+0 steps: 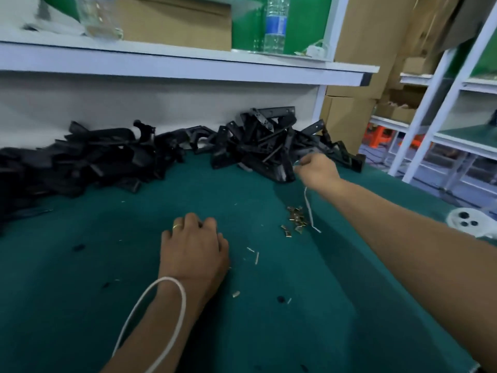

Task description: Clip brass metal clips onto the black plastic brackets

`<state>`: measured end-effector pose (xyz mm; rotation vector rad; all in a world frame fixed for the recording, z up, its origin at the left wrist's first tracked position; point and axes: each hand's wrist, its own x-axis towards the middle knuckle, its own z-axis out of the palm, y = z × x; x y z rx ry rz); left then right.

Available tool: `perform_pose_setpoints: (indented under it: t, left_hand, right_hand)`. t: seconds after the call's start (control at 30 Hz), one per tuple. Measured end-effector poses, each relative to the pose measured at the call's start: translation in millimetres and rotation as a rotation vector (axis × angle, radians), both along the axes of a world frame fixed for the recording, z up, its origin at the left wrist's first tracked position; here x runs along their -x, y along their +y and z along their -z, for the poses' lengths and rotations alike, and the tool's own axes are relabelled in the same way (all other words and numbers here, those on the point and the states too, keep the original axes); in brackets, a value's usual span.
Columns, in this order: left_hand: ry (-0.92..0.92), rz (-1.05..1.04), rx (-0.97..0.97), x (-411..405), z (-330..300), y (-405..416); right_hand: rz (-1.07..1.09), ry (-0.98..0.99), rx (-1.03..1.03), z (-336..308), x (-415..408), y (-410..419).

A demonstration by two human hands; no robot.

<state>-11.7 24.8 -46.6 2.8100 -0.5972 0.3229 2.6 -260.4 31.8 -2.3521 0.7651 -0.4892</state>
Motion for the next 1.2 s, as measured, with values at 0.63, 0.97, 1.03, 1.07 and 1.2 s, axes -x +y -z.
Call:
perform_pose_setpoints:
  t: [0.63, 0.97, 1.03, 1.07, 1.2]
  left_hand:
    - [-0.183, 0.121, 0.137, -1.2, 2.8, 1.6]
    - [-0.081, 0.168, 0.197, -4.0, 5.2, 2.0]
    - [-0.087, 0.149, 0.158, -4.5, 5.1, 0.7]
    - [-0.097, 0.13, 0.147, -4.4, 5.3, 0.5]
    - [-0.151, 0.01, 0.08, -6.3, 6.3, 2.1]
  right_hand:
    - [-0.633, -0.028, 0.128, 39.8, 41.8, 102.1]
    - [-0.596, 0.281, 0.103, 17.6, 73.2, 13.2]
    - [-0.605, 0.3, 0.109, 20.1, 67.5, 14.8]
    - [-0.613, 0.297, 0.119, 21.5, 64.9, 17.0]
    - [-0.614, 0.289, 0.125, 30.0, 61.1, 19.8]
